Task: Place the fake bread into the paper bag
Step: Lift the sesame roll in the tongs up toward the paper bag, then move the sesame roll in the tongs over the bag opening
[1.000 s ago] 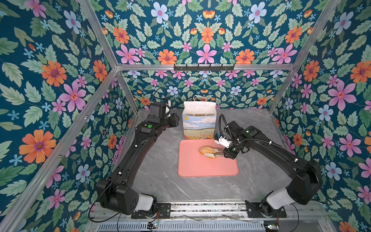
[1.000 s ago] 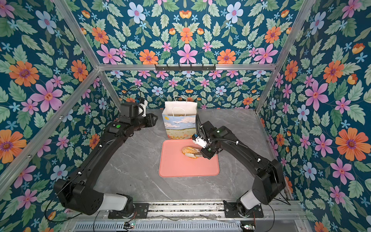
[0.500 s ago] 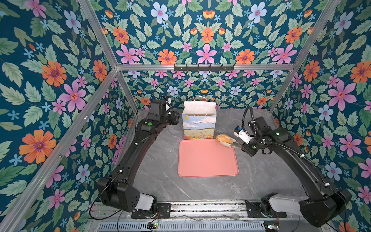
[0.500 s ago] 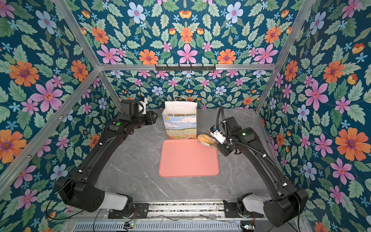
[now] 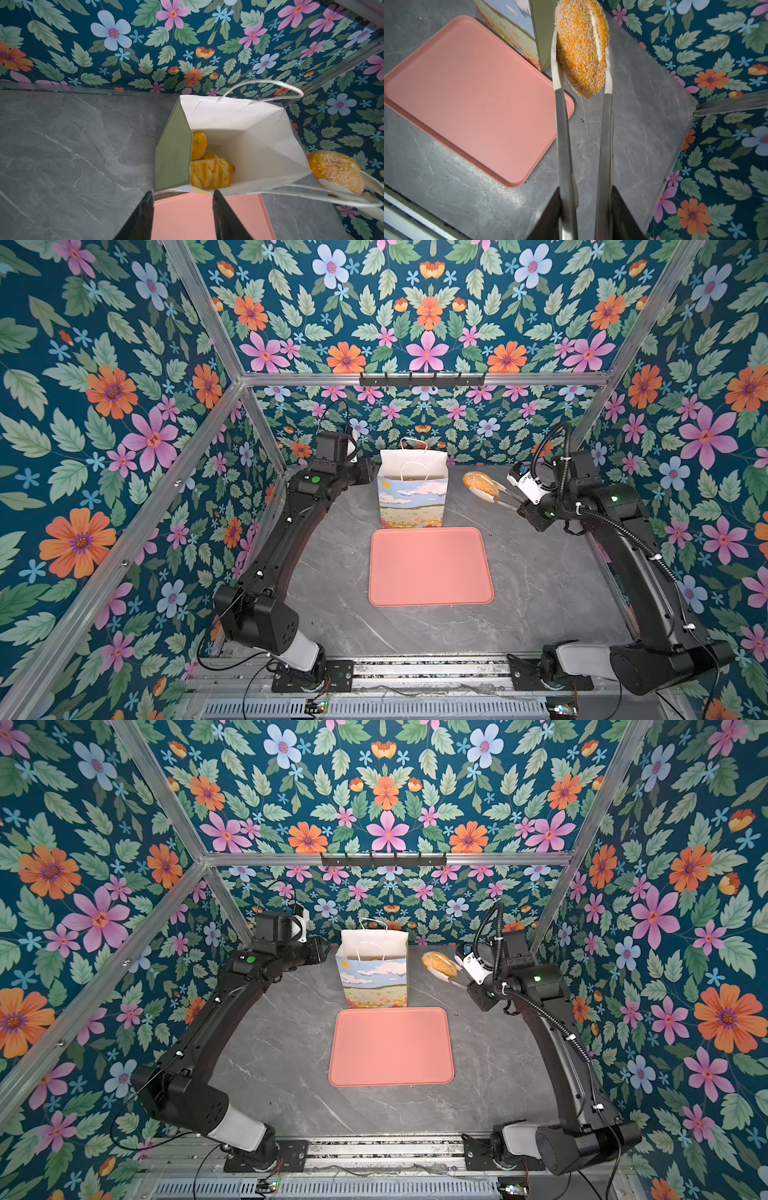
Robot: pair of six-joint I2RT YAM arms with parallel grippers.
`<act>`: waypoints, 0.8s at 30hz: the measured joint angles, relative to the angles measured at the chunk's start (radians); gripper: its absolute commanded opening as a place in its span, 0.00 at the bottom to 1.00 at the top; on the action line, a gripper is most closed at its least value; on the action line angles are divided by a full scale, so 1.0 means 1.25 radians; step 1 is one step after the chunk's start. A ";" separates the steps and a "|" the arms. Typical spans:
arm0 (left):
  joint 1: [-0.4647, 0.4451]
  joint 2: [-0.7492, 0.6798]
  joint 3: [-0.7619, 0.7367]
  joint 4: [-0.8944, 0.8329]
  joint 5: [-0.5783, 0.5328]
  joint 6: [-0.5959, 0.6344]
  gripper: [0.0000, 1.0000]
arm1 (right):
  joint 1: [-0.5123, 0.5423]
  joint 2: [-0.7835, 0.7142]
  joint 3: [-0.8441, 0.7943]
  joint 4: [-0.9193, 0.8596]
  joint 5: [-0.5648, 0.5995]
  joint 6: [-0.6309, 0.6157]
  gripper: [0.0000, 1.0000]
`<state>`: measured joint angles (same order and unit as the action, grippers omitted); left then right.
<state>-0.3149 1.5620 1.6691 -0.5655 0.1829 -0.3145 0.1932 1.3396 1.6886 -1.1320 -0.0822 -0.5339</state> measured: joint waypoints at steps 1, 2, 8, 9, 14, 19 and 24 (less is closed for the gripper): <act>0.000 0.009 0.011 -0.005 0.002 0.000 0.48 | 0.000 0.011 0.020 0.000 -0.007 -0.006 0.33; 0.000 0.016 0.021 -0.009 0.002 0.000 0.48 | 0.000 0.021 0.040 0.001 -0.015 -0.013 0.33; 0.000 0.061 0.089 -0.033 0.002 0.000 0.48 | -0.001 0.093 0.162 0.004 -0.072 -0.045 0.33; 0.000 0.067 0.099 -0.034 0.002 0.000 0.48 | -0.001 0.110 0.188 0.003 -0.081 -0.052 0.33; 0.000 0.094 0.131 -0.045 0.006 0.002 0.48 | -0.001 0.196 0.325 -0.024 -0.122 -0.070 0.33; 0.000 0.113 0.145 -0.055 0.014 0.001 0.48 | -0.001 0.284 0.454 -0.060 -0.171 -0.081 0.33; 0.000 0.128 0.163 -0.063 0.019 -0.002 0.48 | 0.001 0.341 0.511 -0.101 -0.216 -0.097 0.33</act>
<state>-0.3149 1.7226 1.8729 -0.6441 0.2066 -0.3168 0.1944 1.7657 2.3268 -1.2583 -0.3519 -0.6552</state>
